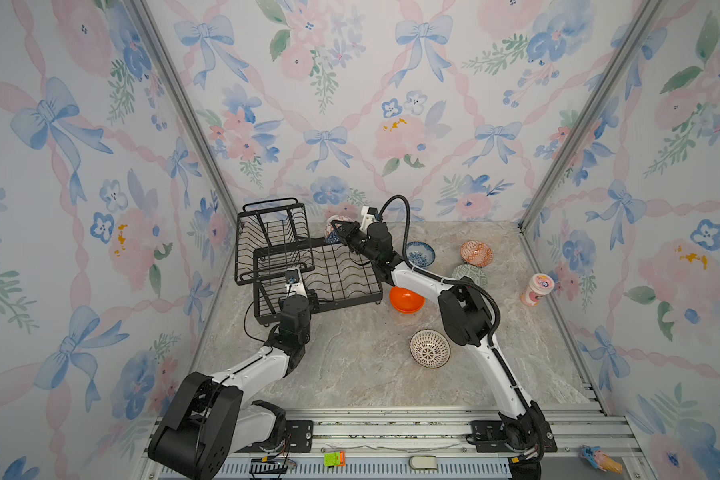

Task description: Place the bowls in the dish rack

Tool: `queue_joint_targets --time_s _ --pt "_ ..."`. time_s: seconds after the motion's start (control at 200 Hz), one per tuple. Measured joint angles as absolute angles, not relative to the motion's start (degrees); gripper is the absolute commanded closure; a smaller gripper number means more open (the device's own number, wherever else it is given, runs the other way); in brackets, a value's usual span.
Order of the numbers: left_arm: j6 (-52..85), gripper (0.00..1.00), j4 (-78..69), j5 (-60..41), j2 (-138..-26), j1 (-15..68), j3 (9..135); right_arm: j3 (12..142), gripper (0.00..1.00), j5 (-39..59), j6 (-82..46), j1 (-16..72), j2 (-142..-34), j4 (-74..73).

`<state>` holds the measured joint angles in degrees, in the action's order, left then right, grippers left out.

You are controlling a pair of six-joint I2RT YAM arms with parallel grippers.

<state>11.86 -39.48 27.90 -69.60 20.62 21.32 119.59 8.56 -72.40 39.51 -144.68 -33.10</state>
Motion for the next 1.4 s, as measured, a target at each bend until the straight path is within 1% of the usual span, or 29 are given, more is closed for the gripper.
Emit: queue_joint_targets --time_s 0.515,0.78,0.94,1.22,1.395 --pt "12.27 0.99 -39.7 28.29 -70.13 22.26 21.61 121.58 1.0 7.62 -71.5 38.83 -150.56 -29.98" --pt "12.58 1.0 -39.53 28.64 -70.22 22.55 21.69 126.02 1.0 6.5 -70.28 38.63 -152.97 -30.13" --pt "12.71 1.0 -39.64 28.75 -70.85 22.98 22.09 126.48 1.0 5.58 -69.84 38.61 -153.93 -30.13" --pt "12.95 1.0 -39.7 29.19 -71.48 23.57 22.57 125.86 1.0 4.25 -69.82 38.59 -154.15 -30.52" --pt "13.39 1.0 -39.48 30.09 -72.03 24.12 23.07 121.32 1.0 2.37 -70.11 38.13 -153.73 -34.59"
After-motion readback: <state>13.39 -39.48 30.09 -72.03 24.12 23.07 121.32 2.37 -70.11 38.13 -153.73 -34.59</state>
